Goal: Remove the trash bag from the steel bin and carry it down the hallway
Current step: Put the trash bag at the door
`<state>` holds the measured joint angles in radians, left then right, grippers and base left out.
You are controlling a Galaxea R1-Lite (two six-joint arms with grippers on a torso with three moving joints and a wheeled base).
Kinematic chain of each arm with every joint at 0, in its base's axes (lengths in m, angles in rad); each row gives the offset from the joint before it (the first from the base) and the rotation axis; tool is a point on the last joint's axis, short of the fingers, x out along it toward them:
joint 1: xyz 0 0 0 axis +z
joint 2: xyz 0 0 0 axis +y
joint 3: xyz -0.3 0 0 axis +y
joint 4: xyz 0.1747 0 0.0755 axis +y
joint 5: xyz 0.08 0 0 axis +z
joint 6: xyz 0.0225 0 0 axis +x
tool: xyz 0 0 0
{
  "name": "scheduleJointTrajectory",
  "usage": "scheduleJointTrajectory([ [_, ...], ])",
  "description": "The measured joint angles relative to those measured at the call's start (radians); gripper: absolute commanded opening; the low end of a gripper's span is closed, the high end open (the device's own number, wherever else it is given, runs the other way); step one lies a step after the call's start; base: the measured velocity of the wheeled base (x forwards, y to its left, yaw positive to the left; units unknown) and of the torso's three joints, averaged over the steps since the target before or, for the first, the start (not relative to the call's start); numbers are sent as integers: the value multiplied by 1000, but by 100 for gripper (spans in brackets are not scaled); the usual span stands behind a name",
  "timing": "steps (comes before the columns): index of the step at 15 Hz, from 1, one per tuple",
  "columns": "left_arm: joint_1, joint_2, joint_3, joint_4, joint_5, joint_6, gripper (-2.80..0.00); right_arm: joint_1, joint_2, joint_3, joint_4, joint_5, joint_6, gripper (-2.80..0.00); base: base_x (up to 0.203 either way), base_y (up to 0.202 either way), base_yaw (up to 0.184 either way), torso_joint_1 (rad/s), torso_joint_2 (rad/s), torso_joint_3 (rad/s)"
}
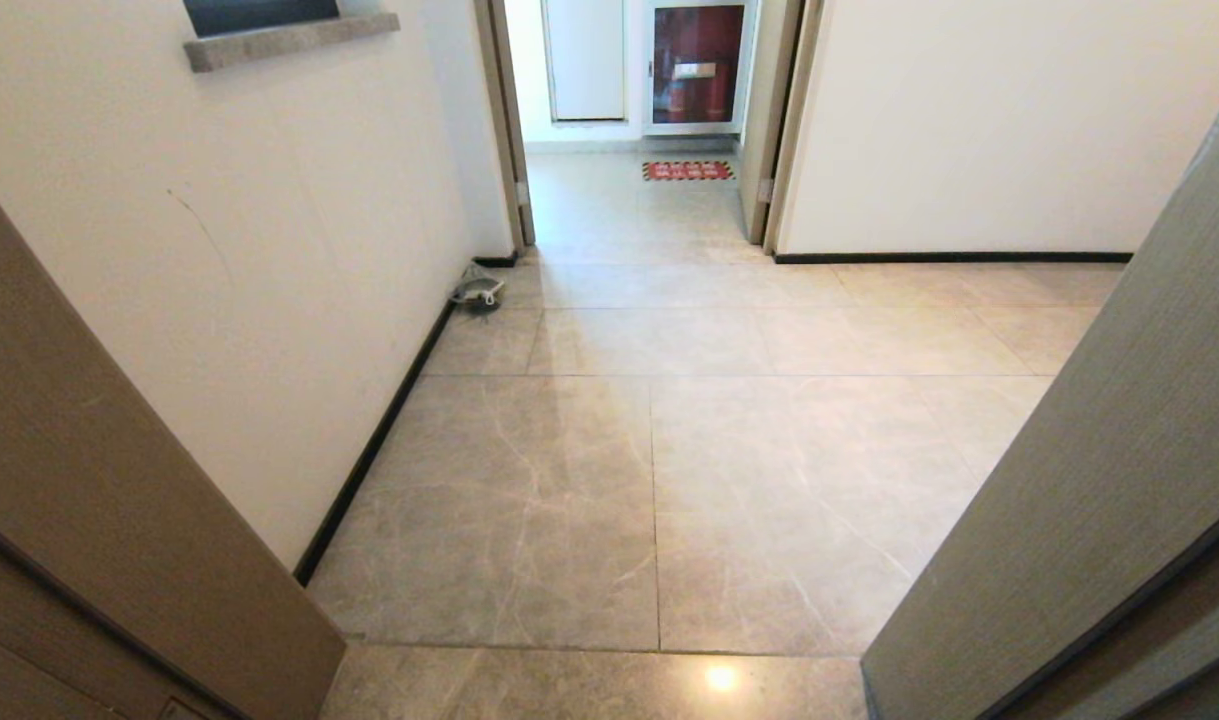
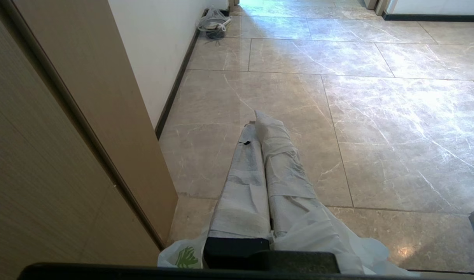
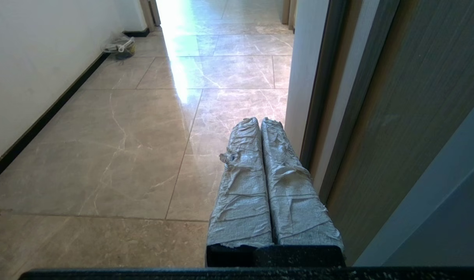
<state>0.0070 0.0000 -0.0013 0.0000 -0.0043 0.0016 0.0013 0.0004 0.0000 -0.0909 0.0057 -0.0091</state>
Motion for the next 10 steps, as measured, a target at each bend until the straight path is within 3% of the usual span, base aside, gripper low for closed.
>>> scheduleJointTrajectory([
  [10, 0, 0, -1, 1, 0, 2, -280, 0, 0, 0, 0, 0, 0, -280, 0, 0, 0, 0, 0, 0],
])
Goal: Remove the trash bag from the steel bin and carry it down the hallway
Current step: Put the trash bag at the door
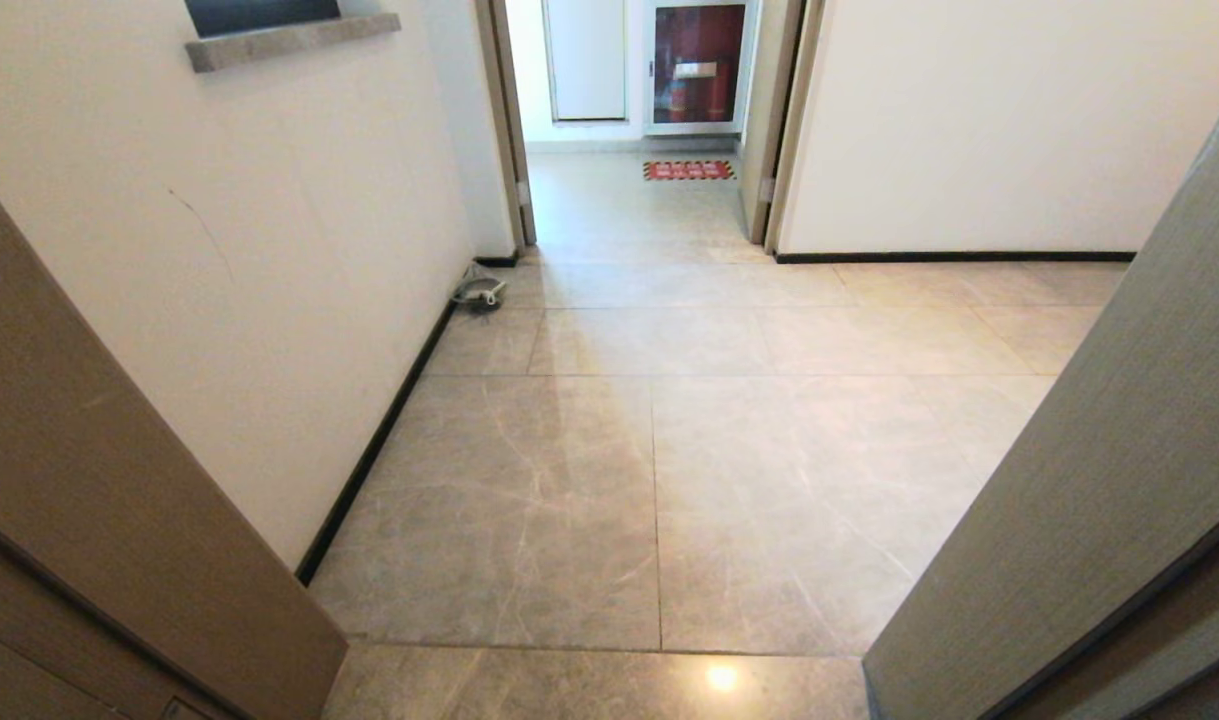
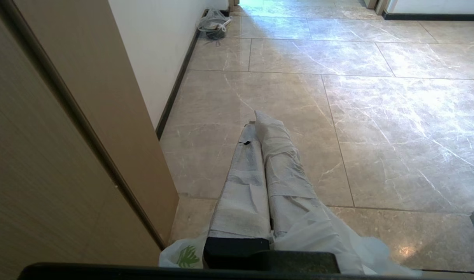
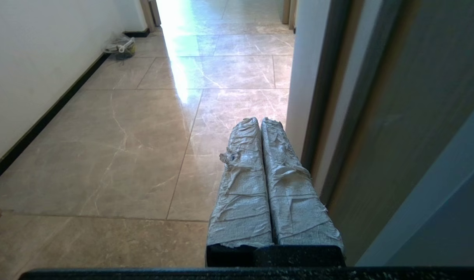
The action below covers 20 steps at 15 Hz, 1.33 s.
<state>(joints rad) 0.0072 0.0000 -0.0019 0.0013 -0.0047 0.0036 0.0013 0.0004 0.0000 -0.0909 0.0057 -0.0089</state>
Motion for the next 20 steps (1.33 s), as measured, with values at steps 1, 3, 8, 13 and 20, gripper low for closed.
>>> scheduleJointTrajectory([
  [1, -1, 0, 0, 0, 0, 0, -280, 0, 0, 0, -1, 0, 0, -280, 0, 0, 0, 0, 0, 0],
  [3, -1, 0, 0, 2, 1, 0, -280, -1, 0, 0, -3, 0, 0, -280, 0, 0, 0, 0, 0, 0],
  [8, 1, 0, 0, -1, 0, 2, -280, 1, 0, 0, 1, 0, 0, -280, 0, 0, 0, 0, 0, 0],
  [13, -1, 0, 0, 0, 0, 3, -280, 0, 0, 0, 0, 0, 0, -280, 61, 0, 0, 0, 1, 2],
  [20, 0, 0, 0, 0, 0, 1, -280, 1, 0, 0, 0, 0, 0, -280, 188, 0, 0, 2, 2, 2],
])
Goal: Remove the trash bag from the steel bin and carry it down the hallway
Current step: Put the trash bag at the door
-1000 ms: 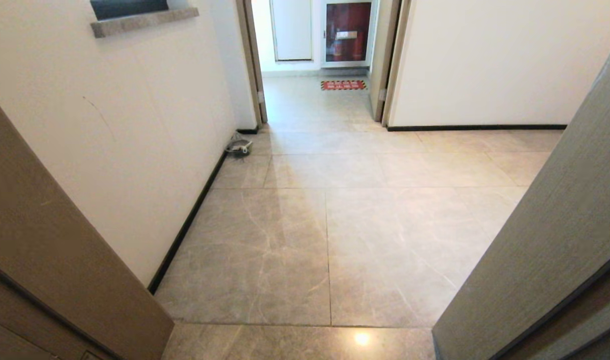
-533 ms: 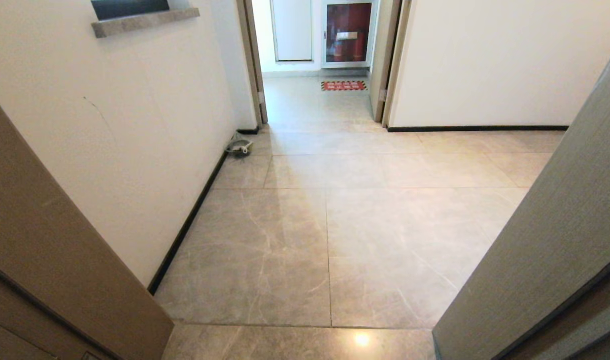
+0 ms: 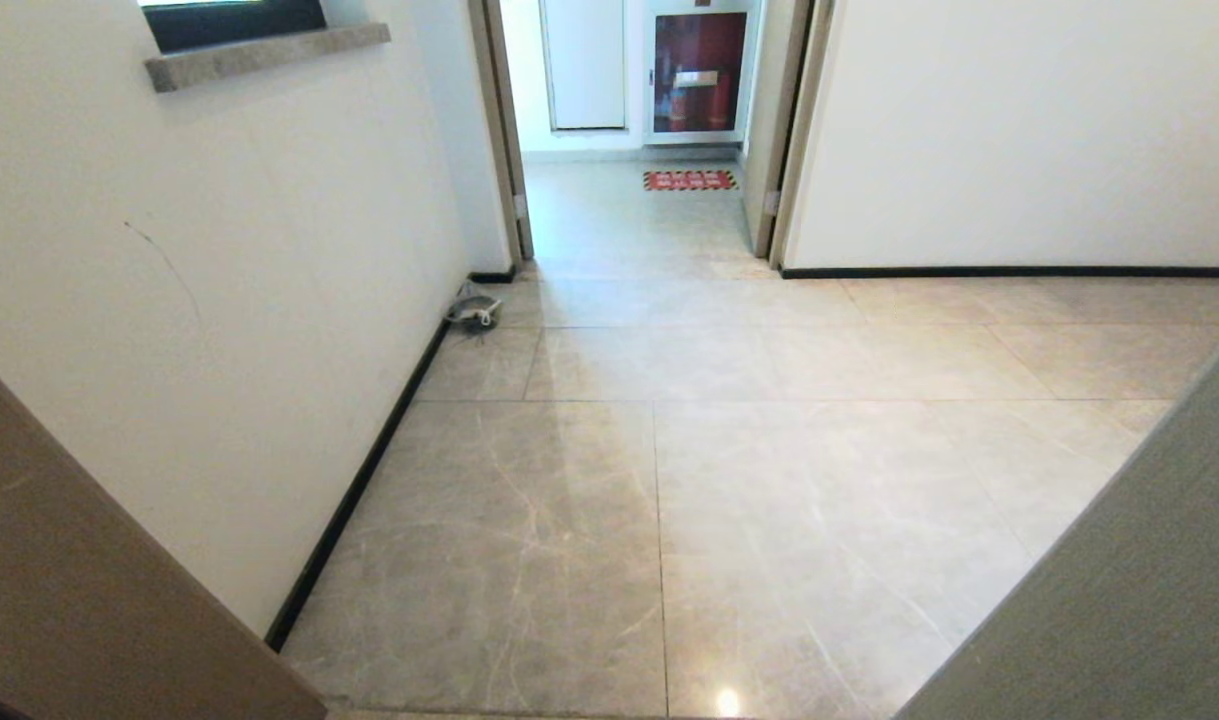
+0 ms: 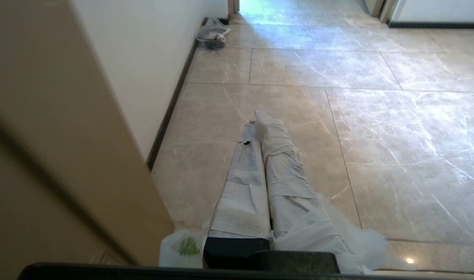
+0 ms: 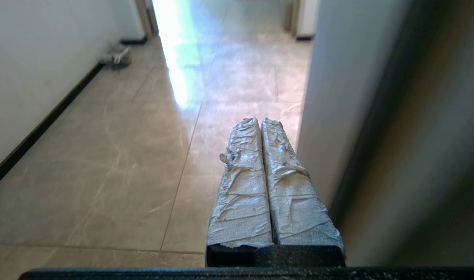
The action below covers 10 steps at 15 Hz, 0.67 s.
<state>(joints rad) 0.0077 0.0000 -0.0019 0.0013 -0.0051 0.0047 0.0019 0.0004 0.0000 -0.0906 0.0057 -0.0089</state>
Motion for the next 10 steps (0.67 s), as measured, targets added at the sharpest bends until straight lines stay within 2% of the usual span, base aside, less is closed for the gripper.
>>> scheduleJointTrajectory([
  [8, 1, 0, 0, 0, 1, 1, -280, -1, 0, 0, 1, 0, 0, -280, 190, 0, 1, 0, 2, 3],
  [10, -1, 0, 0, 1, 2, 3, -280, -1, 0, 0, 0, 0, 0, -280, 103, 0, 3, 1, 2, -3],
])
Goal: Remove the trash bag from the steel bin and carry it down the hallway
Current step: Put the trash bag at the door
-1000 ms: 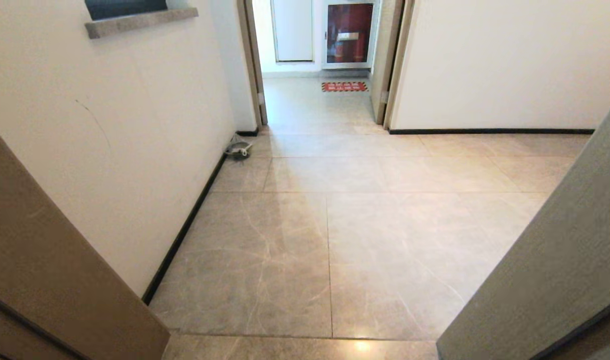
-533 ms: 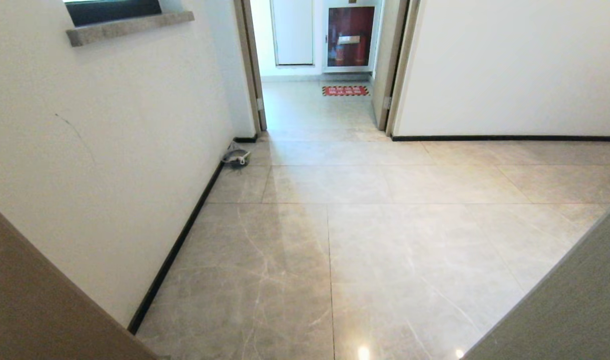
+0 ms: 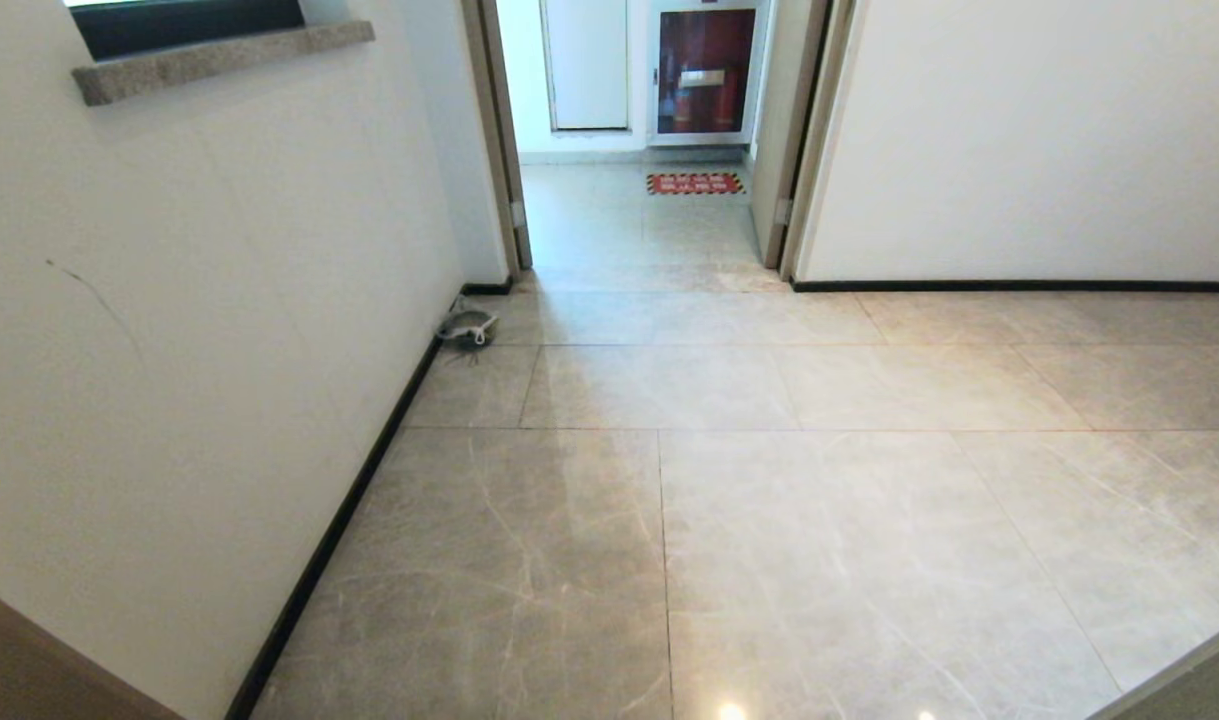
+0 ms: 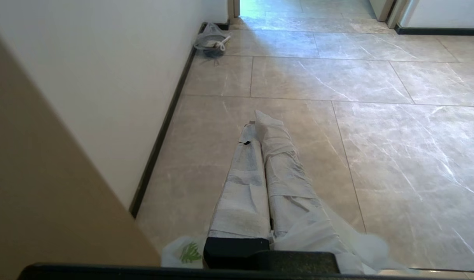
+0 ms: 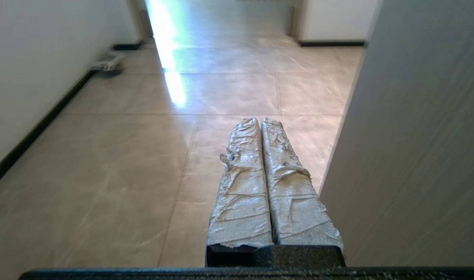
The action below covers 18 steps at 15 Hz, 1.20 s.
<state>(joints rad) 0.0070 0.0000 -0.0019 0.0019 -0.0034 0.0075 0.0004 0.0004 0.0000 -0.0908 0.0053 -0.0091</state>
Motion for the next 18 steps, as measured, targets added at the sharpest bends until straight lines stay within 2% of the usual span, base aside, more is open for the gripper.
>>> scheduleJointTrajectory([
  [9, 0, 0, 1, 1, -1, 2, -280, 1, 0, 0, 0, 0, 0, -280, 0, 0, 0, 0, 0, 0],
  [15, -1, 0, 0, 2, 0, 2, -280, 0, 0, 0, -1, 1, 0, -280, 1, 142, -1, 3, 1, 3],
  [18, 1, 0, 0, 1, 0, 2, -280, 1, 0, 0, 0, 0, 0, -280, 0, 0, 0, 0, 0, 0],
])
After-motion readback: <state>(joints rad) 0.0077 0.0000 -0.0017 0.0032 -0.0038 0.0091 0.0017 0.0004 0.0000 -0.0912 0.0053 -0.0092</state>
